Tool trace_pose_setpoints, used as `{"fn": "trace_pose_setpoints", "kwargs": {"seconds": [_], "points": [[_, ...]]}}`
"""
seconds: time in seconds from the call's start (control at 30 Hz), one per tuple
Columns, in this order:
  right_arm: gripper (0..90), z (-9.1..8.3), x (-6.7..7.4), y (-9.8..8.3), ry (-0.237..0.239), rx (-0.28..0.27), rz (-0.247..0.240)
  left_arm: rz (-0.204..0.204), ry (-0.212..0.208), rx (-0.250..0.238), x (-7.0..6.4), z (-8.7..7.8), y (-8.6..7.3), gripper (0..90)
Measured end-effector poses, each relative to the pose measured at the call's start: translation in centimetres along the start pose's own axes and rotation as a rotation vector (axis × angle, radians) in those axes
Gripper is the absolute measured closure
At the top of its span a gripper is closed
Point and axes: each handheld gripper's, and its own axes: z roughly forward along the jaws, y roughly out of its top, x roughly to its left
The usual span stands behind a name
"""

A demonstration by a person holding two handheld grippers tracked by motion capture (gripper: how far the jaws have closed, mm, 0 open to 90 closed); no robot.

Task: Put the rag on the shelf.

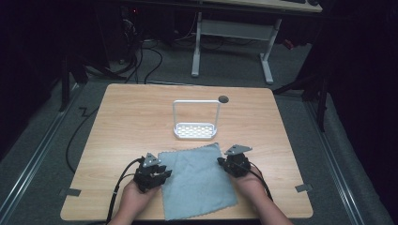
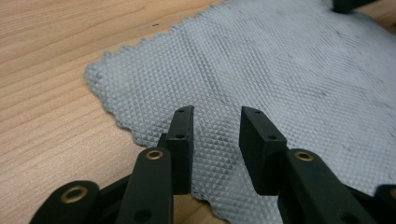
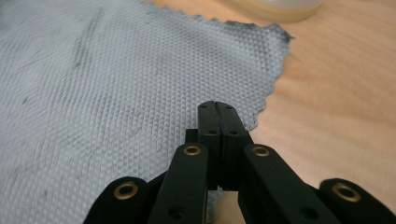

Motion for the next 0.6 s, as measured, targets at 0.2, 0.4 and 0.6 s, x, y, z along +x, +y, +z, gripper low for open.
{"fn": "trace_pose_setpoints", "kwargs": {"seconds": [0.2,0.4,0.6], "points": [[90.0,-2.4,1.6,-2.8,0.035,-0.019,-0.022,0.013,-0.016,0.005,-0.7,-0.2,-0.3,65.1],[87.6,-3.5,1.8,-3.9,0.042,-0.048,-0.014,0.020,-0.022,-0.007,-1.2,-0.5,-0.8,62.7],[73.5,-4.9,0.7,-3.5,0.028,-0.137,0.014,-0.013,0.030,-0.083,0.6,-1.2,-0.6,52.2]]}}
